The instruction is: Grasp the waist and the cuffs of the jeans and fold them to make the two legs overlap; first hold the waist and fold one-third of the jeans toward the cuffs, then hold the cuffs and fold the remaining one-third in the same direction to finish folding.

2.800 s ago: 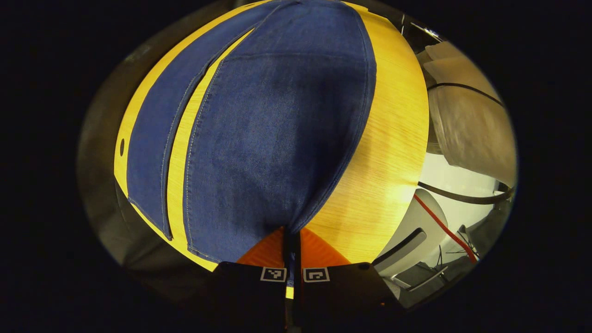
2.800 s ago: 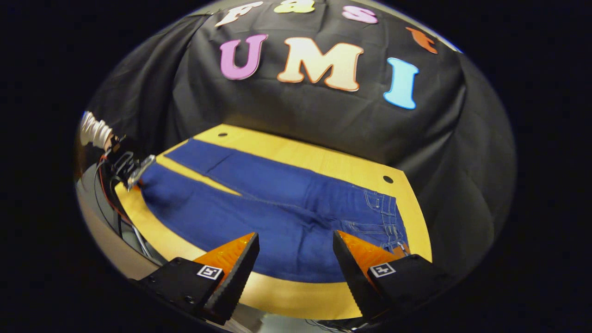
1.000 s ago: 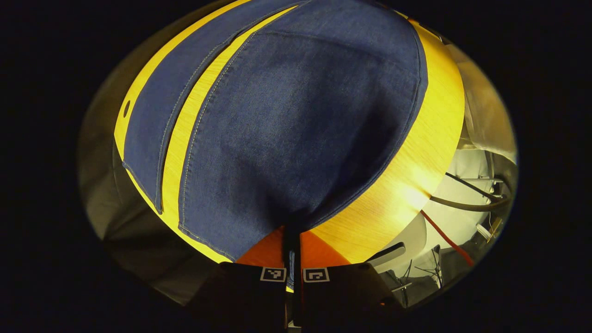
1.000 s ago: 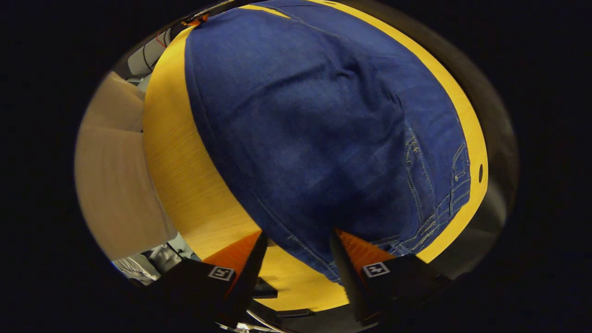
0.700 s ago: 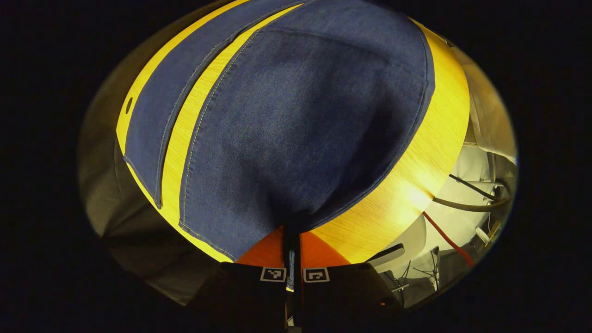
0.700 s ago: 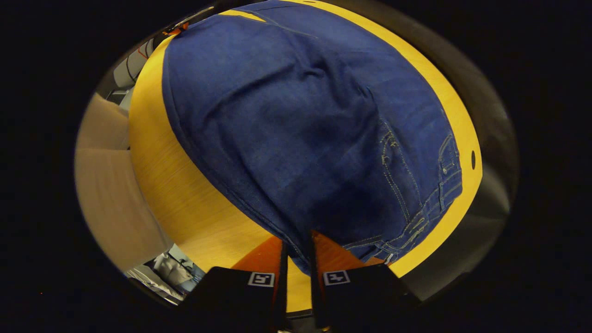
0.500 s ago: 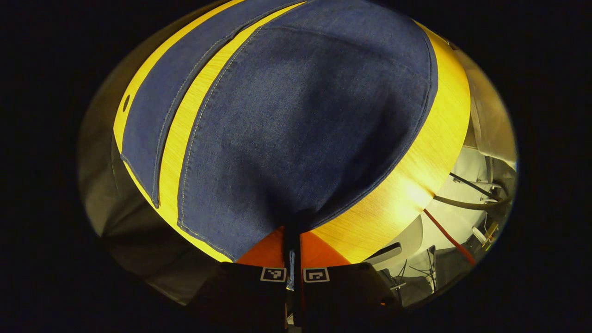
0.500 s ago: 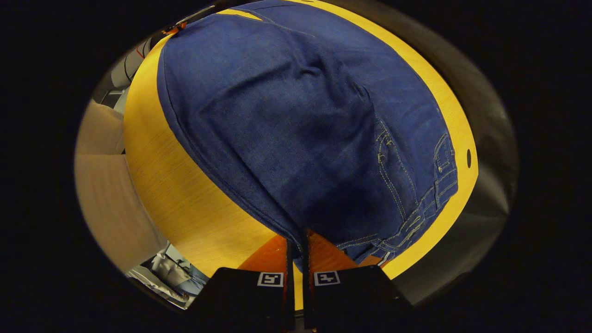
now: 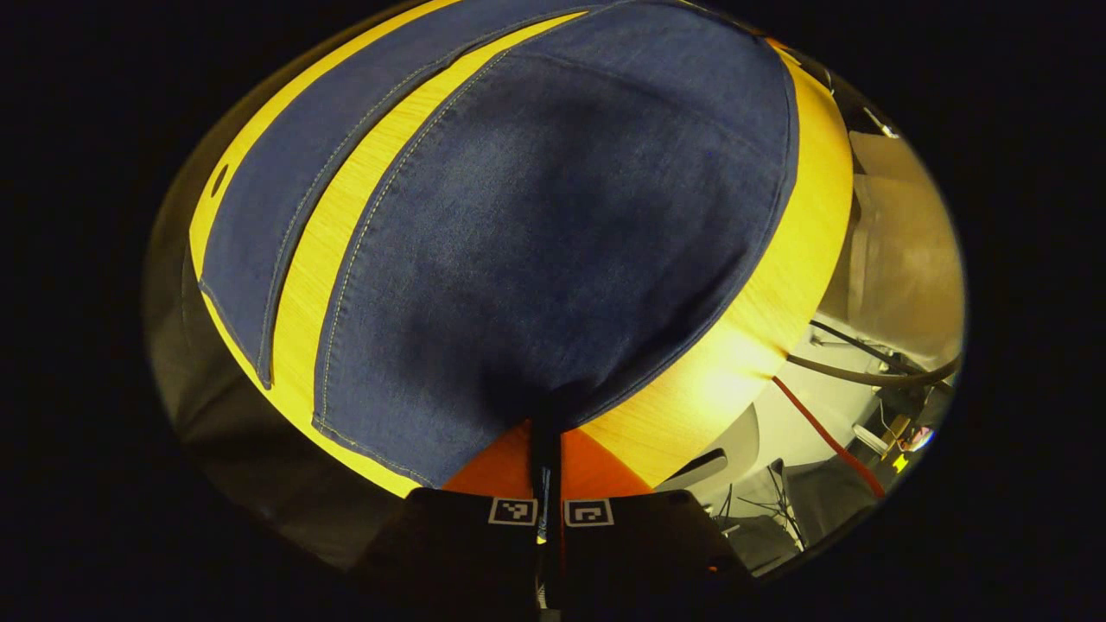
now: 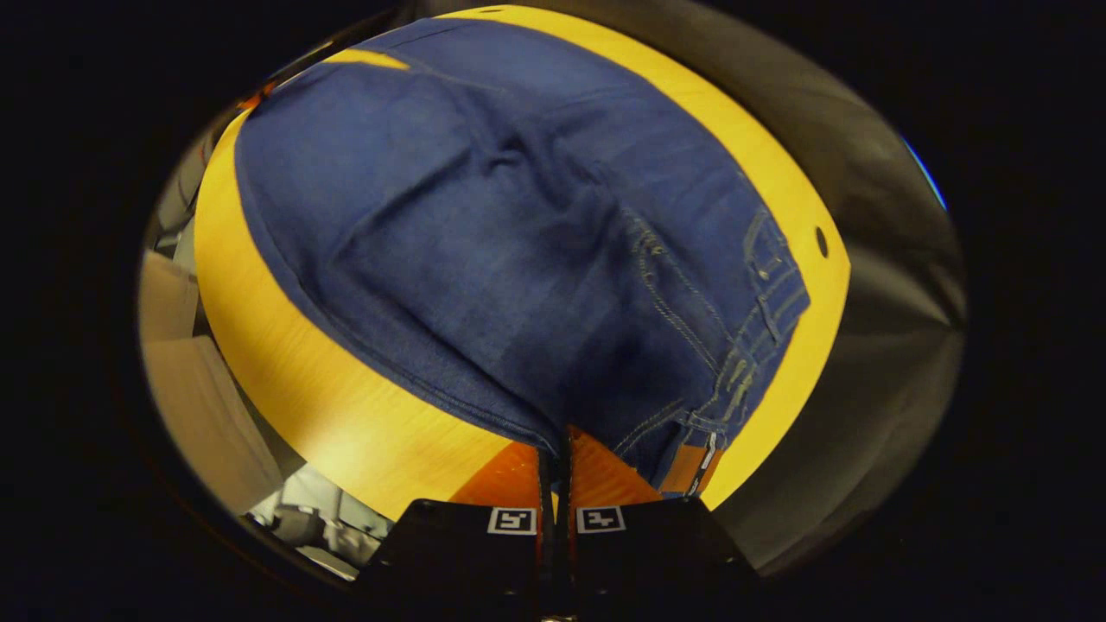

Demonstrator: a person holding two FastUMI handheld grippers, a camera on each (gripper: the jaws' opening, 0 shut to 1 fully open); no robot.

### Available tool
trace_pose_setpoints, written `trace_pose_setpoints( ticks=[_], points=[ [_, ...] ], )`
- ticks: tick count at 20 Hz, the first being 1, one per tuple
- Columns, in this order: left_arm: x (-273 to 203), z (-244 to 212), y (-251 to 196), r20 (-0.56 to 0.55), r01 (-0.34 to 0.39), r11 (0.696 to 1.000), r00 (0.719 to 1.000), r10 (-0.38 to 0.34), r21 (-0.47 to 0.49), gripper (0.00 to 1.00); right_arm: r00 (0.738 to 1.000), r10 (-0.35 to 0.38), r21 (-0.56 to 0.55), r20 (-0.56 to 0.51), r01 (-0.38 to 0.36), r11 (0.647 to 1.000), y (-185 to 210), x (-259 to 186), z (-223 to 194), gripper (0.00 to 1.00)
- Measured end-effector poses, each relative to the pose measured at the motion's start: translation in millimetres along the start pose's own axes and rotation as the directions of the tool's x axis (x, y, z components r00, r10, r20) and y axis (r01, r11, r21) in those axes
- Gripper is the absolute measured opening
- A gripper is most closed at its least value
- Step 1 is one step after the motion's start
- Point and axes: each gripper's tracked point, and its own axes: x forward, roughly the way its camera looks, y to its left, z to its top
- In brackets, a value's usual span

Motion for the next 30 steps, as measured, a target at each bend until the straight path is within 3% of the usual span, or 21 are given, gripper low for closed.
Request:
trace_pose_setpoints(
  ticks=[4,8,15,22,26,30],
  points=[
    [-25,-4,11,0.006,0.031,0.999,1.0,-0.031,0.018,0.0,0.996,-0.062,0.146,0.06,0.053,0.988,-19,-18,23,0.03],
    [-57,-7,34,0.009,-0.045,0.997,0.999,0.044,0.068,0.0,0.989,-0.1,0.223,0.11,0.074,0.972,-32,-44,51,0.02],
    [-113,2,71,0.044,-0.101,0.994,0.994,0.1,0.043,0.0,0.974,-0.149,0.312,0.173,0.09,0.946,-62,-86,102,0.02],
    [-164,34,125,0.021,-0.13,0.991,0.991,0.131,-0.029,0.0,0.965,-0.123,0.46,0.231,0.003,0.888,-120,-63,145,0.03],
    [-160,61,167,-0.007,-0.13,0.989,0.991,0.13,-0.075,0.0,0.963,-0.078,0.506,0.258,-0.066,0.86,-148,-24,181,0.02],
    [-139,94,209,-0.048,-0.116,0.989,0.993,0.112,-0.092,0.0,0.962,-0.004,0.564,0.272,-0.156,0.811,-162,31,212,0.02]
  ],
)
